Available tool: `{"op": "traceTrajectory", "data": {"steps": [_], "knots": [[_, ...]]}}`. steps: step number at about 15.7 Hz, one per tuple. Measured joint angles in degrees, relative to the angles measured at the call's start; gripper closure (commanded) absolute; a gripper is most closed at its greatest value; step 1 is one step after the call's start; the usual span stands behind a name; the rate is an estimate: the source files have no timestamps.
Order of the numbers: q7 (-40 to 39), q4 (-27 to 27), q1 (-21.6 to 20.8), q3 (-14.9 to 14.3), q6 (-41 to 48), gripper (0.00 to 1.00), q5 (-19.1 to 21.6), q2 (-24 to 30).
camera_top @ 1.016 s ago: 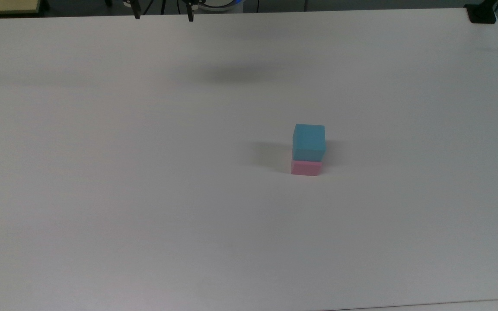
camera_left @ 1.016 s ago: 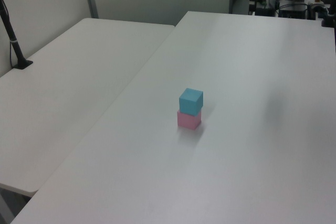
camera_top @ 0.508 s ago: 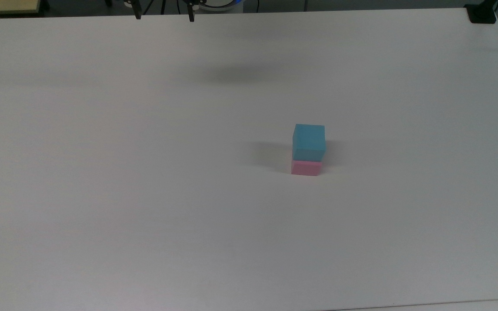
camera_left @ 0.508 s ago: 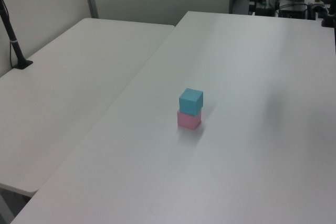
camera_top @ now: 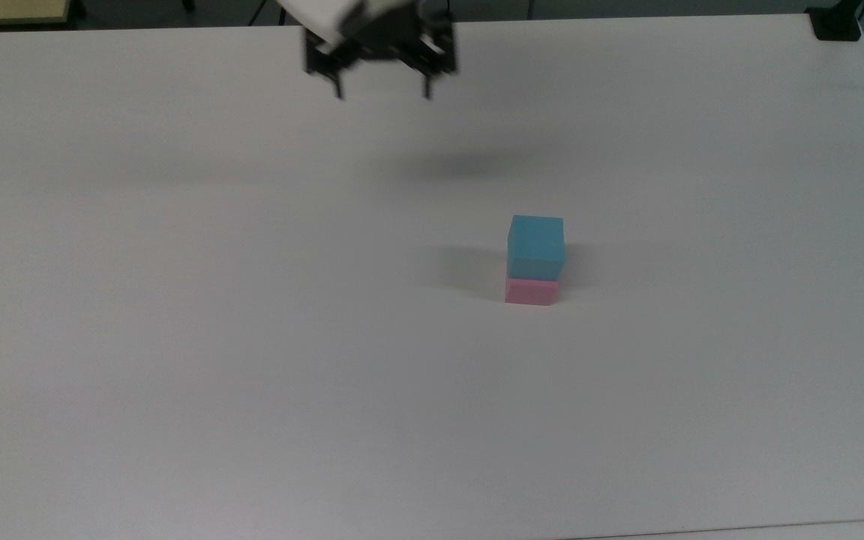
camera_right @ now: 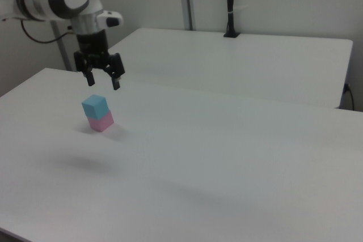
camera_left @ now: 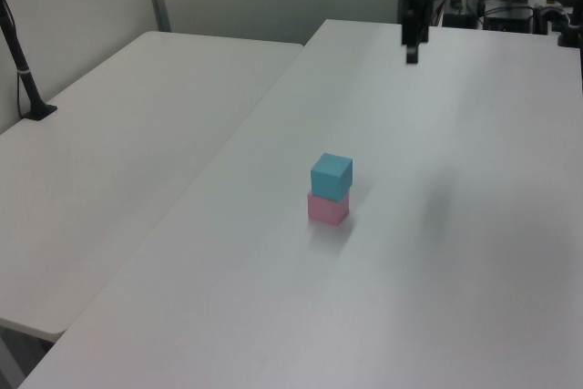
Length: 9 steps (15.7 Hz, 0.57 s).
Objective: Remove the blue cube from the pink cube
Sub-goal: 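Move the open gripper down over the light-blue cube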
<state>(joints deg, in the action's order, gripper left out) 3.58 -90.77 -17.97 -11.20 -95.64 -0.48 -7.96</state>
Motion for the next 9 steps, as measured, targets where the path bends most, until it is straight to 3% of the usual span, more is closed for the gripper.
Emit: {"op": "traceTrajectory", "data": {"steps": [4,9], "knots": [[8.39,0.95,-6.40,-0.04,-10.57,0.00,0.16,-6.66],[11.80,1.67,-9.49,-0.17,-18.34,0.00,0.18,-11.26]]}}
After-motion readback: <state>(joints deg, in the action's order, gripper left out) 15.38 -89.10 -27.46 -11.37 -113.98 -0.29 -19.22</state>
